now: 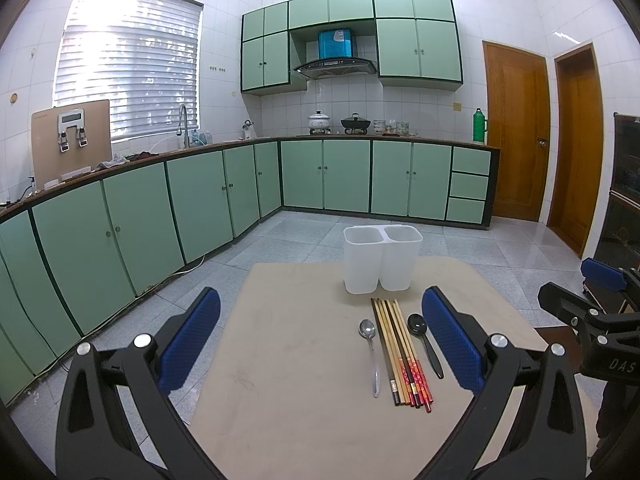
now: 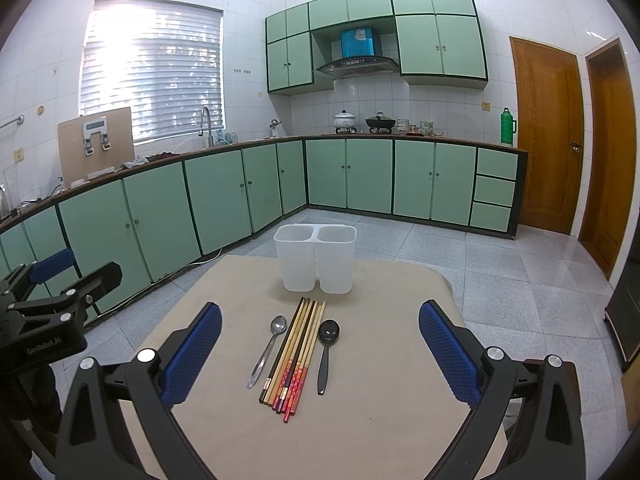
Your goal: Organize utensils
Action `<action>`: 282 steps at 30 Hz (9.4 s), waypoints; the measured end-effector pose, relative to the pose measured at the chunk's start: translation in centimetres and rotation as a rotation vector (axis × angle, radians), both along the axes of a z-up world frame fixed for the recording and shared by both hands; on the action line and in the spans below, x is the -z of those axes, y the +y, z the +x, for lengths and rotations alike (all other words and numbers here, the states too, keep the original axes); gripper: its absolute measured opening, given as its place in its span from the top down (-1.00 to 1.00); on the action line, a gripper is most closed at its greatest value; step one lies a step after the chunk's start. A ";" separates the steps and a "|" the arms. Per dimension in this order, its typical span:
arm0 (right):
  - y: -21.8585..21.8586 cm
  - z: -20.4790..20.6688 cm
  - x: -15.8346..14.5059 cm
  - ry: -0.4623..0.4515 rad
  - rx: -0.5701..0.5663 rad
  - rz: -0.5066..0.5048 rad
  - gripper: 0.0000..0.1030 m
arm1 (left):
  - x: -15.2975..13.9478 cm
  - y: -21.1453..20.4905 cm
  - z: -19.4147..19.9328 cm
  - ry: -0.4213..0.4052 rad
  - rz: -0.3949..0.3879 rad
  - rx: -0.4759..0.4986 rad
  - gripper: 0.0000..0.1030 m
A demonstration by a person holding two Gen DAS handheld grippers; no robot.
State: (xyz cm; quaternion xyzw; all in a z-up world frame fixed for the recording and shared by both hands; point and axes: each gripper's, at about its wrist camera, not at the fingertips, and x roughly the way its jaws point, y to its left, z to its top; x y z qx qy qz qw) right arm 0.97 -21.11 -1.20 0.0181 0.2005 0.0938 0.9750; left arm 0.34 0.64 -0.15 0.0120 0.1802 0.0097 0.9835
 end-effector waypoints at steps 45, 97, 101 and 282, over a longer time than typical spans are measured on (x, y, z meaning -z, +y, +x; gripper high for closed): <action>0.4 8.8 4.4 0.155 0.026 -0.011 -0.88 | 3.4 -0.5 9.3 0.287 0.054 -0.050 -0.90; 2.2 24.4 16.6 0.614 -0.012 -0.085 0.25 | 15.7 -2.0 24.1 0.692 0.052 0.042 -0.90; 2.0 24.0 16.4 0.603 -0.006 -0.153 0.31 | 17.0 -3.0 24.7 0.705 0.082 0.047 -0.90; 4.7 8.7 17.9 0.470 -0.024 -0.139 0.03 | 16.9 -5.5 7.8 0.562 -0.049 0.125 -0.67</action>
